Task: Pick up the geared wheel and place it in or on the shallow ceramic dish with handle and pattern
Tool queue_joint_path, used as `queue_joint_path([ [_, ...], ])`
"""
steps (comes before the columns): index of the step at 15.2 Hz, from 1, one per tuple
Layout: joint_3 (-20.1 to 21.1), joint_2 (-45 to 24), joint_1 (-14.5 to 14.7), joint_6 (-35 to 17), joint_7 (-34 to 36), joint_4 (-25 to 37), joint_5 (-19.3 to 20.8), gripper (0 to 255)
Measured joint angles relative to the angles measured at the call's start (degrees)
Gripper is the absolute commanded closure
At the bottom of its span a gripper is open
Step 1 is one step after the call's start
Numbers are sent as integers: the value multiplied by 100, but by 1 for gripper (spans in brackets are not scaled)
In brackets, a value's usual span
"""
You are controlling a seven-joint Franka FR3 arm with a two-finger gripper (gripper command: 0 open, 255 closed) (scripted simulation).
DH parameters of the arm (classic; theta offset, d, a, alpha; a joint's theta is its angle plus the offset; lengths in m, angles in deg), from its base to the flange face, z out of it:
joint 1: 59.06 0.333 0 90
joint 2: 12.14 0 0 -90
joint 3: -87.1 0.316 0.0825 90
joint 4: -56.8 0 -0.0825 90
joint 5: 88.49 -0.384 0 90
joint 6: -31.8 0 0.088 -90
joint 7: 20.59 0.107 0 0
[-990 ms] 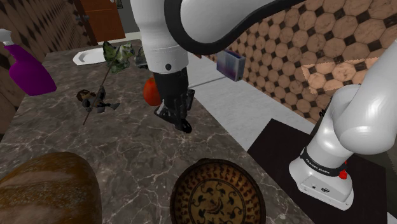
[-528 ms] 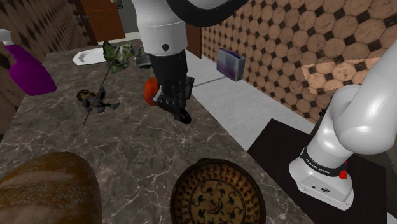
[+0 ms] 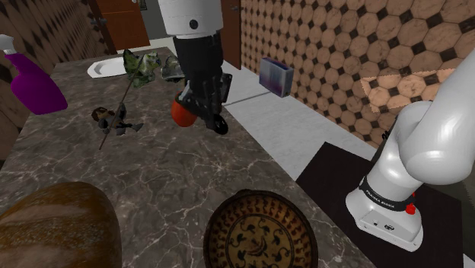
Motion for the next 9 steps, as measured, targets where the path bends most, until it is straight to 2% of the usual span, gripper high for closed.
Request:
queue_joint_path([
  [4,-1,-52,-5,298,36,346,27,255],
  [9,216,312,206,342,424,108,-204,255],
])
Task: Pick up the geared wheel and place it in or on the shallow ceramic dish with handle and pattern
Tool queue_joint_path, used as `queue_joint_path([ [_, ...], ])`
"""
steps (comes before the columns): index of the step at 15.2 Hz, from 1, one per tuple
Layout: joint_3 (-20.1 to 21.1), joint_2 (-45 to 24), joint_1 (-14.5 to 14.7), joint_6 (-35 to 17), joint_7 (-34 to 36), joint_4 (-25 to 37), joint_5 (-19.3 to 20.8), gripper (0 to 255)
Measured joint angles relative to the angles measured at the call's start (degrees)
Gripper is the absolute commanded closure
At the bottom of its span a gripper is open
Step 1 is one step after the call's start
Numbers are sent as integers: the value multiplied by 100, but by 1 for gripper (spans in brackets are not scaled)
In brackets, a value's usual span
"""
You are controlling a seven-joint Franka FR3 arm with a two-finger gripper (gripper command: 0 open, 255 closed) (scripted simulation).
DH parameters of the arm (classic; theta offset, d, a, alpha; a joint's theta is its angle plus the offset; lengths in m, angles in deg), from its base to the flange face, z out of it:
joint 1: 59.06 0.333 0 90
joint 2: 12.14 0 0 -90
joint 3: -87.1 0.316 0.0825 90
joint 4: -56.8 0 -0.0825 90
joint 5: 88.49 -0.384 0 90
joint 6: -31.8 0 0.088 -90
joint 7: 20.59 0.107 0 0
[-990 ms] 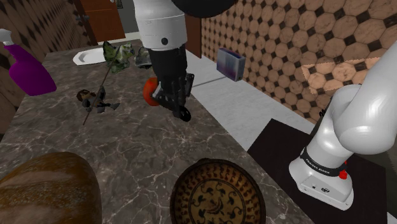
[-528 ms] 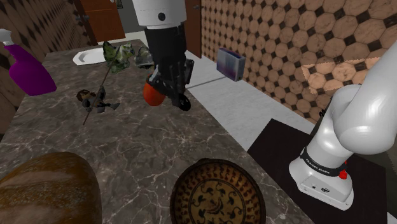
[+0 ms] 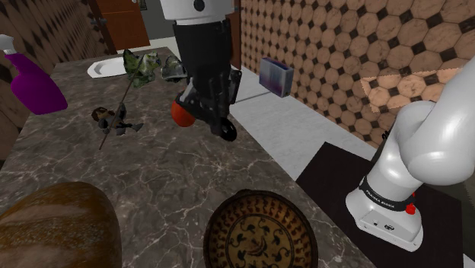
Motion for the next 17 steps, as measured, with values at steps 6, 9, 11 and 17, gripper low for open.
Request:
queue_joint_path([
  [6,364,403,309,29,612,-233,-316,255],
  [9,588,540,470,64,980,-253,-460,255],
  [11,730,577,554,57,1198,-249,-524,255],
  [17,798,692,618,-327,1211,-725,-621,255],
])
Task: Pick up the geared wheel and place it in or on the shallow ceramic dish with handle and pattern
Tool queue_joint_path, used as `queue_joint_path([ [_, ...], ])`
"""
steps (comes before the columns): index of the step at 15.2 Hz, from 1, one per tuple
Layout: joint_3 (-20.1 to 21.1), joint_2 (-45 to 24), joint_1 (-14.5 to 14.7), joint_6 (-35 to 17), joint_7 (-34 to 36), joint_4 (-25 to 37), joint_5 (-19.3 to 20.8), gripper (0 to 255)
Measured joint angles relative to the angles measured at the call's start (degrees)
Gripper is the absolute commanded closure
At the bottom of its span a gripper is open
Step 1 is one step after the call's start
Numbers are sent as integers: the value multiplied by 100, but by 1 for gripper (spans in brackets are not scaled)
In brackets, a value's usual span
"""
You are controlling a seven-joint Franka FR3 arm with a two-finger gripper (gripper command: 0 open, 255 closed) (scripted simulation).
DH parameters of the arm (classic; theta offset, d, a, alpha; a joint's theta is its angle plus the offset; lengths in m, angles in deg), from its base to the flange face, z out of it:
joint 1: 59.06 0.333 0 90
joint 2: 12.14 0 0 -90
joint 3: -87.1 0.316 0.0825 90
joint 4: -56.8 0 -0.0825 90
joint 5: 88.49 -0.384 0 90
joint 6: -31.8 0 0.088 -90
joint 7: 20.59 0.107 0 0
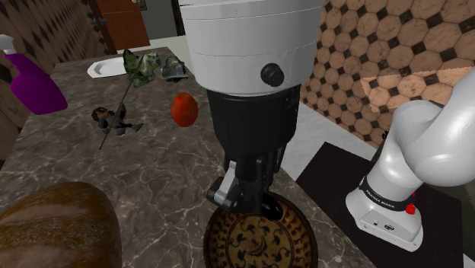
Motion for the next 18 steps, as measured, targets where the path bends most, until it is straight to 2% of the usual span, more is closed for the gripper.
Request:
queue_joint_path([
  [9,87,-1,31,-699,-81,-703,-53,255],
  [15,106,-15,34,-756,-72,-741,-52,255],
  [16,106,-15,34,-756,-72,-741,-52,0],
  [18,106,-15,34,-756,-72,-741,-52,0],
])
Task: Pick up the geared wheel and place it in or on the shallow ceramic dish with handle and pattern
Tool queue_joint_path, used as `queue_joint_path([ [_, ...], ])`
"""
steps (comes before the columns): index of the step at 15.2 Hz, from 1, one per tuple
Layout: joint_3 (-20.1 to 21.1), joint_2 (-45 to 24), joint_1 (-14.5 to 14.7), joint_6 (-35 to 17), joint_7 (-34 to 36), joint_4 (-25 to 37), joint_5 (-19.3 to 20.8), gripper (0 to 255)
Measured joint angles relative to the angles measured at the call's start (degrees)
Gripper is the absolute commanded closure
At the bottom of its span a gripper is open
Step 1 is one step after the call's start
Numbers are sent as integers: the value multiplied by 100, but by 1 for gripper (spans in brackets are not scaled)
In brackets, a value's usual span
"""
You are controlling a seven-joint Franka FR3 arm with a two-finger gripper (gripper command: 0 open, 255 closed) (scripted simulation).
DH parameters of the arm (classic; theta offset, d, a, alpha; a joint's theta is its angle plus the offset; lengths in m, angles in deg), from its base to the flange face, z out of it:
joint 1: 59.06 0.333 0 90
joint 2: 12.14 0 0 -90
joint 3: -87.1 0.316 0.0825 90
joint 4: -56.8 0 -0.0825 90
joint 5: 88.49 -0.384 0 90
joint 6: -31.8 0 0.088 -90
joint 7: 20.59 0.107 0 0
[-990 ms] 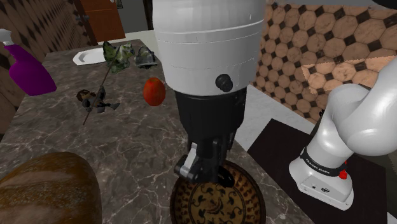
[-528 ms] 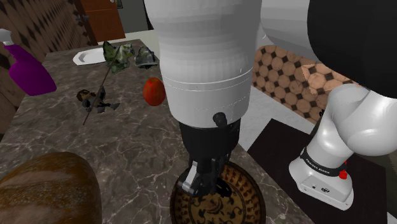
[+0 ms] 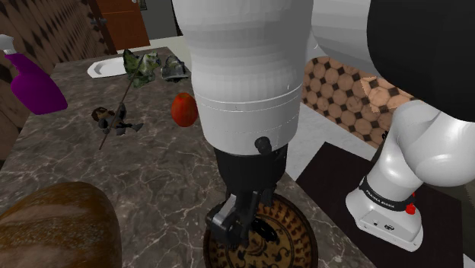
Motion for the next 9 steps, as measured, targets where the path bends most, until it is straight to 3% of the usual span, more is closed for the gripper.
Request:
queue_joint_path([
  [5,-6,-16,-8,68,12,84,15,0],
  [9,-106,-2,-46,629,33,631,60,0],
])
